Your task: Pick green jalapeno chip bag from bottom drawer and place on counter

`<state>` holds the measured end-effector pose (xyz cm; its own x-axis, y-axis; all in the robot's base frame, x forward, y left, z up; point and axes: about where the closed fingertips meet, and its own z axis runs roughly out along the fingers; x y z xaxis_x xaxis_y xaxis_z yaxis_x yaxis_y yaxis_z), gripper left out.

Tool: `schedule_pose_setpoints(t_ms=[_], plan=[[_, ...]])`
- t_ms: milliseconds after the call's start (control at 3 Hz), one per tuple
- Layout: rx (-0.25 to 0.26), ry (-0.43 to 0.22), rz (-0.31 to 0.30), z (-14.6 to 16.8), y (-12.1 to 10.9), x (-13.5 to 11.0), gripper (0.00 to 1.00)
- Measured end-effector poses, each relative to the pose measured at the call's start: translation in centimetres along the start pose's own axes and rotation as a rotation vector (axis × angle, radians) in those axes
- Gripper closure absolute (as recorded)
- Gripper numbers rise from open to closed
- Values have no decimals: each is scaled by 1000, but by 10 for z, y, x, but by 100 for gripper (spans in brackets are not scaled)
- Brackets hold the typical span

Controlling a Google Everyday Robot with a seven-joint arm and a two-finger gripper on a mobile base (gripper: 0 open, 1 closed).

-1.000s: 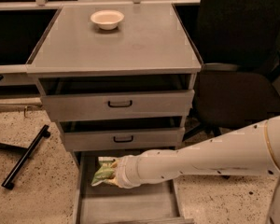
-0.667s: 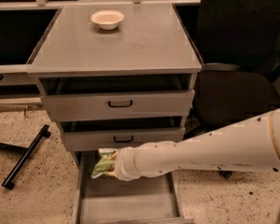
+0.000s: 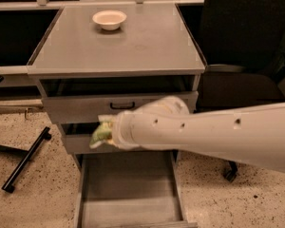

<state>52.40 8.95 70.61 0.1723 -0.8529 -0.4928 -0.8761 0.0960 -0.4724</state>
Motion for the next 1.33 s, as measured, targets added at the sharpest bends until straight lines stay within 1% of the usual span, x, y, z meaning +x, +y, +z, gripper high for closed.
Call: schedule_pose_setpoints(t_ms=[333,667,1000,1333], plan=[[65,6,-4,-31,-35,-12,100],[60,10,-4,-30,-32,-9,100],[89,33,-30,-41,-50,-9,100],[179,88,-101,-78,-111,-24,100]])
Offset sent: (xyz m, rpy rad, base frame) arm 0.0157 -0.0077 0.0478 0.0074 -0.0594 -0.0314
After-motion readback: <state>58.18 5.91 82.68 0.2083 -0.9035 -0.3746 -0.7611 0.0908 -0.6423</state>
